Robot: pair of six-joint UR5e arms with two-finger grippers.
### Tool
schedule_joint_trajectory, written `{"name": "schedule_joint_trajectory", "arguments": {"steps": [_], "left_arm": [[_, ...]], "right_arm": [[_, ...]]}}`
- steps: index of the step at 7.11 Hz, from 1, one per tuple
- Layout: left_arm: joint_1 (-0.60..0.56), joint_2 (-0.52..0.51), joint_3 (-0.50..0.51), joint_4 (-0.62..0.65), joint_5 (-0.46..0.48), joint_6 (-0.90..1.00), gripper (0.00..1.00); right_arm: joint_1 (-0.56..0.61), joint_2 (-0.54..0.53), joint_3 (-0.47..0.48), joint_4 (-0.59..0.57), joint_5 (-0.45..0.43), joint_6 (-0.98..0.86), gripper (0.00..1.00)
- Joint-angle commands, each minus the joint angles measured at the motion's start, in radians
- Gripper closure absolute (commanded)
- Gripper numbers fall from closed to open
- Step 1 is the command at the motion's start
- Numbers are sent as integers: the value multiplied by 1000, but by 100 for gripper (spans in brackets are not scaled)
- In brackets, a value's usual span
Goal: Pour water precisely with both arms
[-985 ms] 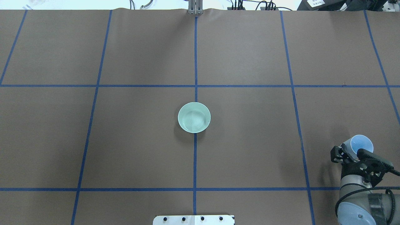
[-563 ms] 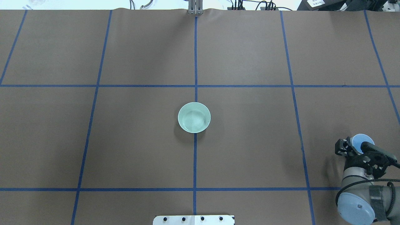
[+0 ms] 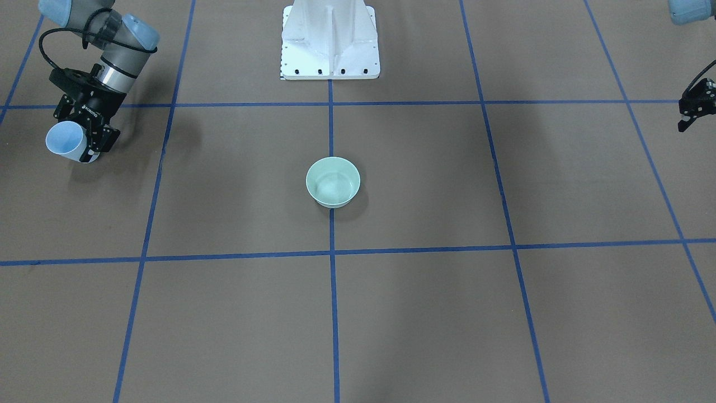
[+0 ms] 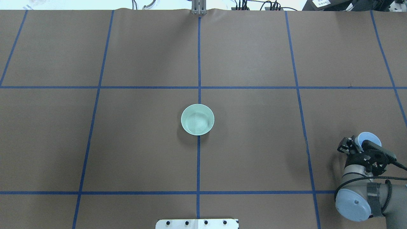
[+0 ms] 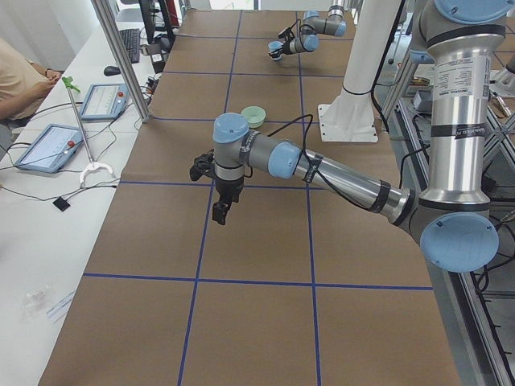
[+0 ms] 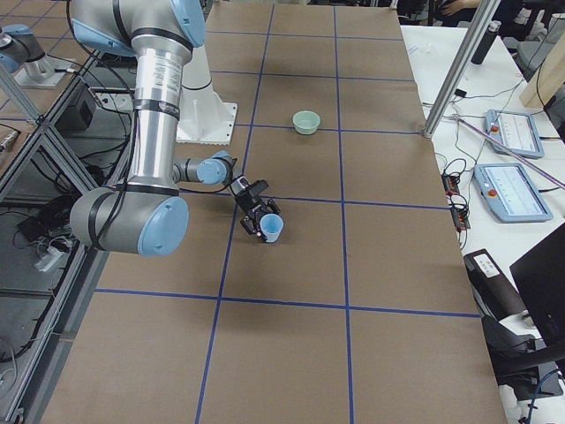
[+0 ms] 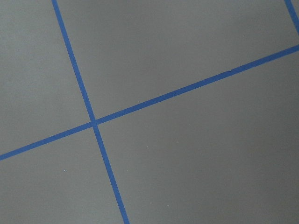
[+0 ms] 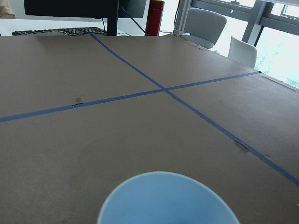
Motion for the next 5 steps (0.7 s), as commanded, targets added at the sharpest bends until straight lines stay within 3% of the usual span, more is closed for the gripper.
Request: {"name": "schedule_joint_trajectory", "arguments": {"steps": [1, 3, 5], "left_arm": [[-1, 0, 5, 2, -2, -1, 0], [-6, 2, 44, 2, -18, -6, 0], [-88, 29, 54, 12, -80, 78, 0]], "right_arm": [[48, -2, 4, 0, -21, -2, 100], [158, 9, 9, 10, -52, -119, 100], [227, 120, 32, 10, -49, -294, 100]]}}
